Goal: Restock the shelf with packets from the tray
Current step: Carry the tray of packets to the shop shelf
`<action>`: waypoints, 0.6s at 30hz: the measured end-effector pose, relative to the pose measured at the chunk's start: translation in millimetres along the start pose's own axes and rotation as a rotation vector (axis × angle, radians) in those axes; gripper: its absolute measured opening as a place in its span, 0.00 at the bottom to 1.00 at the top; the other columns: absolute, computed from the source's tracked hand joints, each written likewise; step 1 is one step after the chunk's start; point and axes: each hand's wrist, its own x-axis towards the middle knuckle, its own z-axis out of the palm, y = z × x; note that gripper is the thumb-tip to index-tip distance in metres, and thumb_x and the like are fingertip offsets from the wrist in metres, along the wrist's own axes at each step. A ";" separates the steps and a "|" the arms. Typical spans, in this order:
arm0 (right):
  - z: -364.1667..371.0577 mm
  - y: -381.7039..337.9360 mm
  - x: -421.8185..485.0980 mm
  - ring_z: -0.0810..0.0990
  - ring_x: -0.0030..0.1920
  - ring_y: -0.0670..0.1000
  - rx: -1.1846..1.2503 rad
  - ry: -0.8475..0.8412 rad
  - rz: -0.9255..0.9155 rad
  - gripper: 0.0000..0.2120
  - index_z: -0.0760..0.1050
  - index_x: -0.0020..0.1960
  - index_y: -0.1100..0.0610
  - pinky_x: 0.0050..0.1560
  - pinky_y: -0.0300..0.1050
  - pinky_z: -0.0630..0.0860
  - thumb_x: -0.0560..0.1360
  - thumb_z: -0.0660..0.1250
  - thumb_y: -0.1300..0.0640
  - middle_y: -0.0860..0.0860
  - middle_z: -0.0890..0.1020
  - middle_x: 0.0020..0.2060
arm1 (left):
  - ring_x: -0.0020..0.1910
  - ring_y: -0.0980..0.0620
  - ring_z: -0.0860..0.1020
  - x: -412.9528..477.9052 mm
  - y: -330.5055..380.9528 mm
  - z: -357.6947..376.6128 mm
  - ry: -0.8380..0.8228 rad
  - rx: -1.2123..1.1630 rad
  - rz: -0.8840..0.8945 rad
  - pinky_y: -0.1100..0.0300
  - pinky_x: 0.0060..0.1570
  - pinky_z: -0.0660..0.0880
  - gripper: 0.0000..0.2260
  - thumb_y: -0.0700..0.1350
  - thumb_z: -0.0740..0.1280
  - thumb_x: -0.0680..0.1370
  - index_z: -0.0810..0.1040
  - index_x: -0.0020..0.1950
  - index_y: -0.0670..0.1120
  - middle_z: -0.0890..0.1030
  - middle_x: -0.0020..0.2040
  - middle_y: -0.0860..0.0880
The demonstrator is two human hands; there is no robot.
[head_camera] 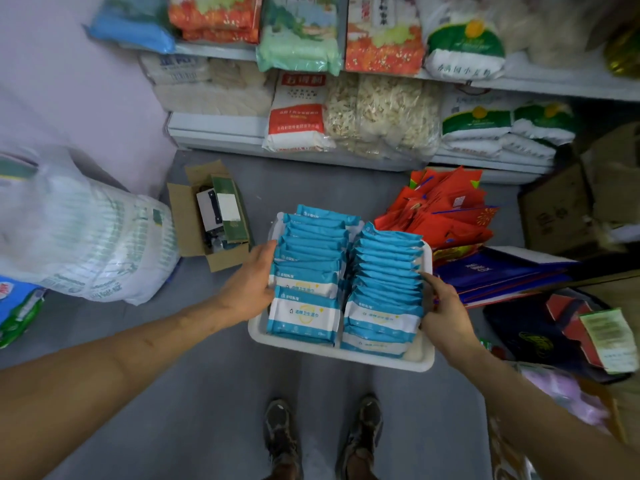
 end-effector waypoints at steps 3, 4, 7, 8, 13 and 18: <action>-49.0 -29.6 -24.5 0.73 0.68 0.52 0.062 0.028 0.006 0.32 0.68 0.76 0.42 0.70 0.57 0.73 0.78 0.66 0.67 0.49 0.71 0.69 | 0.65 0.58 0.71 -2.2 46.8 -39.5 -0.023 0.052 0.067 0.53 0.65 0.77 0.36 0.49 0.76 0.76 0.60 0.79 0.51 0.63 0.72 0.51; -74.0 -44.0 -36.7 0.73 0.68 0.50 0.091 0.033 0.014 0.34 0.68 0.75 0.40 0.71 0.57 0.73 0.76 0.68 0.67 0.47 0.72 0.69 | 0.63 0.60 0.72 -1.9 70.0 -58.3 -0.049 0.050 0.086 0.55 0.64 0.78 0.36 0.49 0.76 0.76 0.60 0.79 0.51 0.62 0.71 0.53; -128.6 -64.7 -65.3 0.74 0.68 0.48 0.118 0.057 -0.001 0.36 0.69 0.72 0.35 0.70 0.57 0.75 0.72 0.72 0.64 0.43 0.73 0.69 | 0.52 0.61 0.76 -5.2 127.7 -98.0 -0.090 0.078 0.132 0.63 0.58 0.77 0.38 0.46 0.76 0.76 0.59 0.79 0.51 0.61 0.69 0.55; -131.1 -62.5 -60.1 0.75 0.69 0.48 0.127 0.048 -0.029 0.36 0.69 0.71 0.32 0.69 0.59 0.76 0.72 0.73 0.62 0.43 0.74 0.70 | 0.53 0.60 0.76 -4.1 128.5 -103.7 -0.098 0.088 0.113 0.65 0.57 0.75 0.38 0.46 0.76 0.76 0.58 0.80 0.50 0.60 0.70 0.55; -247.1 -109.4 -148.3 0.83 0.59 0.43 0.304 0.161 -0.049 0.29 0.75 0.58 0.33 0.62 0.52 0.81 0.72 0.77 0.64 0.41 0.84 0.58 | 0.68 0.56 0.70 -5.3 263.0 -165.1 -0.134 0.112 0.265 0.59 0.69 0.70 0.42 0.52 0.79 0.73 0.60 0.81 0.54 0.63 0.72 0.53; -329.3 -105.3 -213.4 0.86 0.44 0.41 0.408 0.307 -0.006 0.28 0.71 0.74 0.51 0.40 0.39 0.83 0.78 0.69 0.68 0.46 0.84 0.51 | 0.61 0.55 0.73 -9.7 376.0 -179.0 -0.176 0.071 0.396 0.75 0.52 0.69 0.39 0.46 0.79 0.74 0.63 0.80 0.55 0.71 0.66 0.55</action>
